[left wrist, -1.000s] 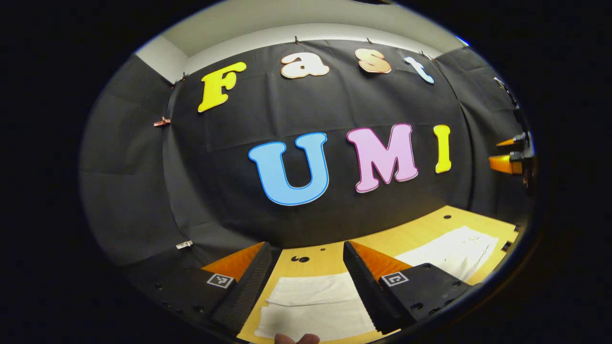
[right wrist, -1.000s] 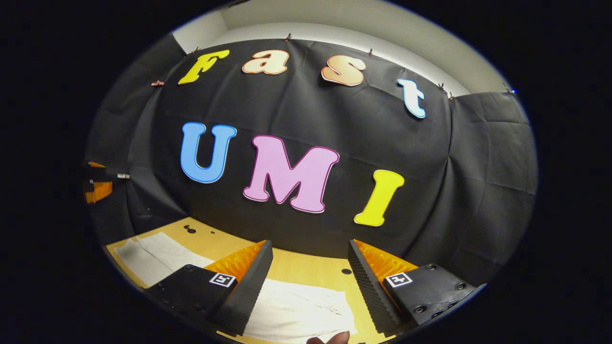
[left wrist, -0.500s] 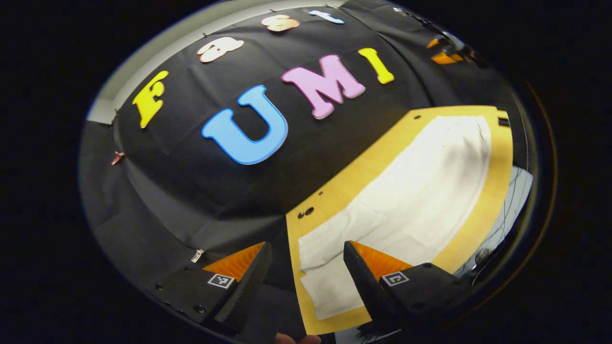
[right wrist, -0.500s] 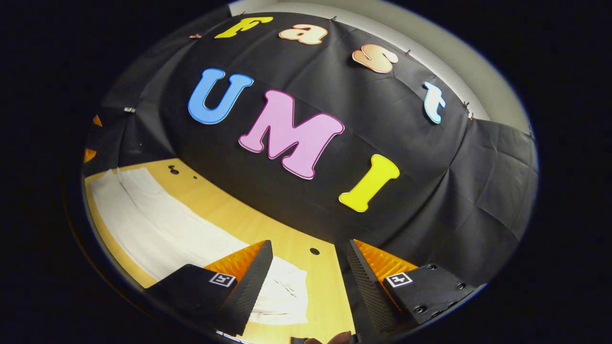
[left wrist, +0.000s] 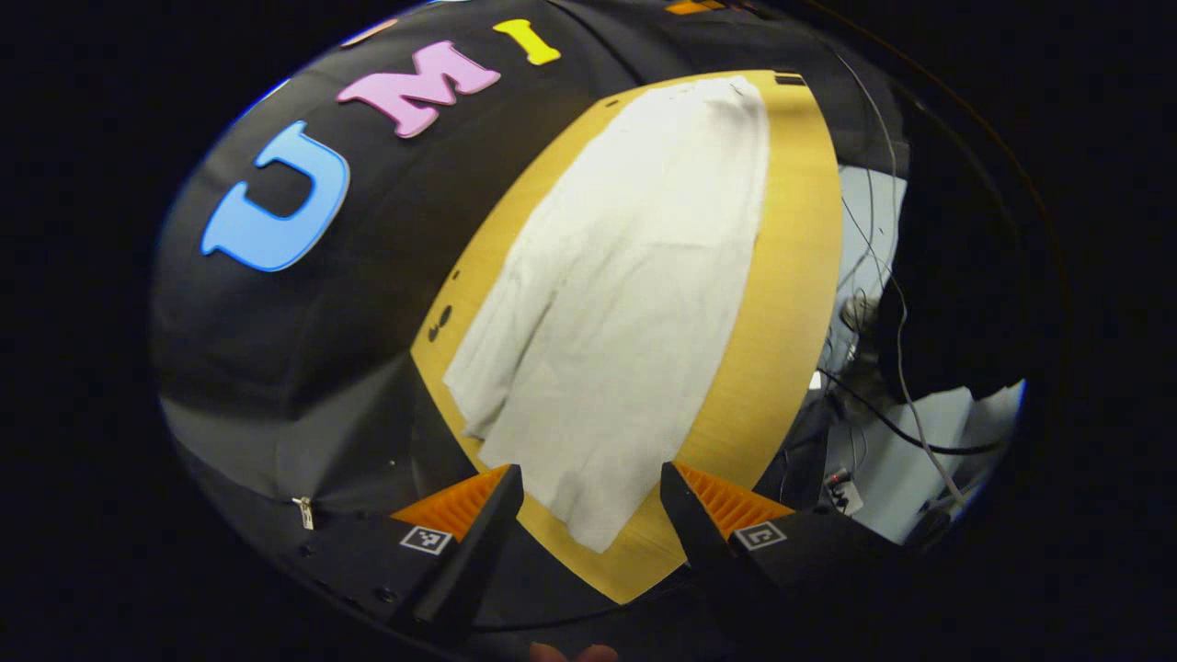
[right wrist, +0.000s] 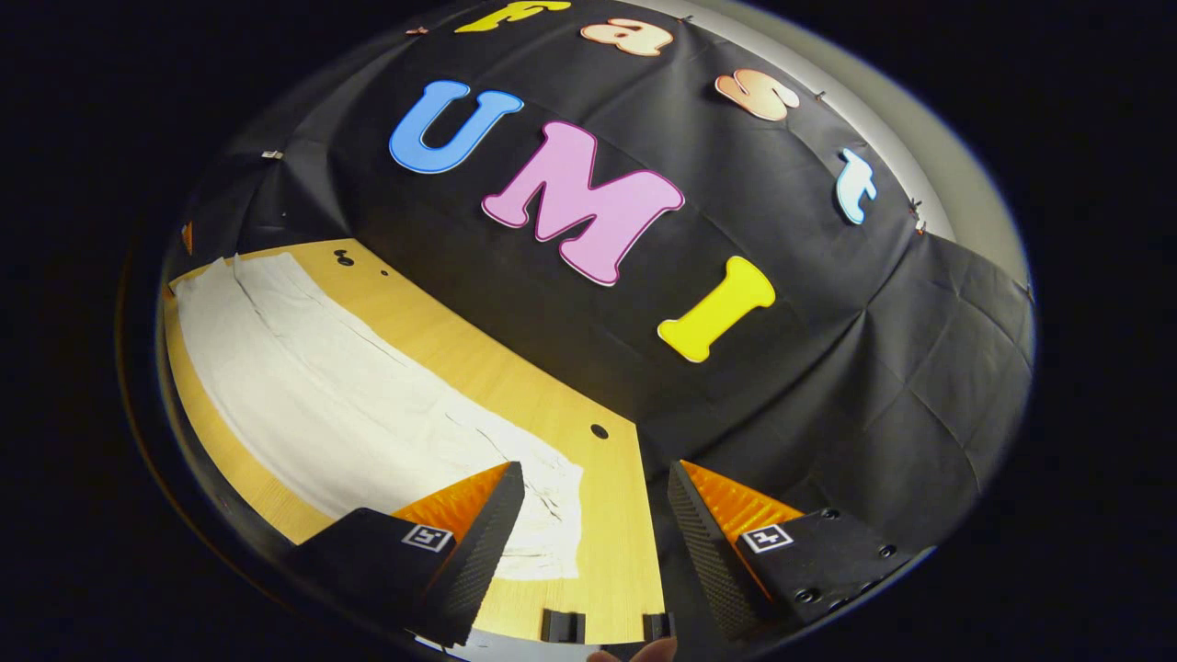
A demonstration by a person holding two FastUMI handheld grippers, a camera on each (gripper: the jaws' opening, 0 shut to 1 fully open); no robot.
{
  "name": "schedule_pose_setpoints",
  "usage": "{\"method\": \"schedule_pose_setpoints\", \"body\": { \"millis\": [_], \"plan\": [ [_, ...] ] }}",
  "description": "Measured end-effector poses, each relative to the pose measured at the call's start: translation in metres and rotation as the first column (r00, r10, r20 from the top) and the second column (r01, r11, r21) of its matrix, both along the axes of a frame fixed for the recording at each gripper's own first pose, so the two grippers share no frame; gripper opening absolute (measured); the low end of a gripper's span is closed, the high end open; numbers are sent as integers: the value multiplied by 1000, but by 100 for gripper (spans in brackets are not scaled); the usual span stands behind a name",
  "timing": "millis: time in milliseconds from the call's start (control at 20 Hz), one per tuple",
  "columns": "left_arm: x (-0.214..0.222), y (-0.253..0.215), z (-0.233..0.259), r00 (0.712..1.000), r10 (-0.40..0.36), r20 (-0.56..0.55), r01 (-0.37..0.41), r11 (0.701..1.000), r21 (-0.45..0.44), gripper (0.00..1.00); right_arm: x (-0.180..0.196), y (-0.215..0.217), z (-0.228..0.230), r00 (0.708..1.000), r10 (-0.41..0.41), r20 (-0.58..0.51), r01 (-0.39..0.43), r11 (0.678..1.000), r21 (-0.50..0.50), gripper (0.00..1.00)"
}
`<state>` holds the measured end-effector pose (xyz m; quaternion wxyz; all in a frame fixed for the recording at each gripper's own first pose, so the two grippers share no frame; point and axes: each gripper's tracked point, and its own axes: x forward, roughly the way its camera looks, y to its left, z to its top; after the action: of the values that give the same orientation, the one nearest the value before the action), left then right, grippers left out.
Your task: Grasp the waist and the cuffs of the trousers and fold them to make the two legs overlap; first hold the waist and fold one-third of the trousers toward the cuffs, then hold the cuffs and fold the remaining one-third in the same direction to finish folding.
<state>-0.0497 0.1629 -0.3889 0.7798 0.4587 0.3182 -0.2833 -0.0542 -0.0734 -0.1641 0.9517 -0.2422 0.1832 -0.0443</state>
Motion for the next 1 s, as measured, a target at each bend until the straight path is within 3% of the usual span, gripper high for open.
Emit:
{"method": "schedule_pose_setpoints", "body": {
  "millis": [250,400,650,850,950,1000],
  "plan": [
    [11,14,-35,995,-71,-70,79,991,112,95,-16,-6,-8,998,-48,-32,47,999,-20,97],
    [27,11,-46,984,-160,-83,172,969,176,95,-25,-8,-10,996,-84,-43,83,996,-16,97],
    [54,7,-54,971,-198,-137,222,957,186,88,-33,-12,-17,991,-116,-66,115,993,-25,97],
    [63,3,-62,957,-180,-229,215,966,141,78,-35,-17,-24,990,-121,-74,118,992,-41,97],
    [73,4,-64,959,-173,-226,212,964,163,52,-33,-20,-32,989,-112,-92,107,993,-55,97],
    [76,1,-65,959,-176,-223,215,962,167,51,-30,-21,-35,990,-104,-96,98,993,-63,97]
  ]
}}
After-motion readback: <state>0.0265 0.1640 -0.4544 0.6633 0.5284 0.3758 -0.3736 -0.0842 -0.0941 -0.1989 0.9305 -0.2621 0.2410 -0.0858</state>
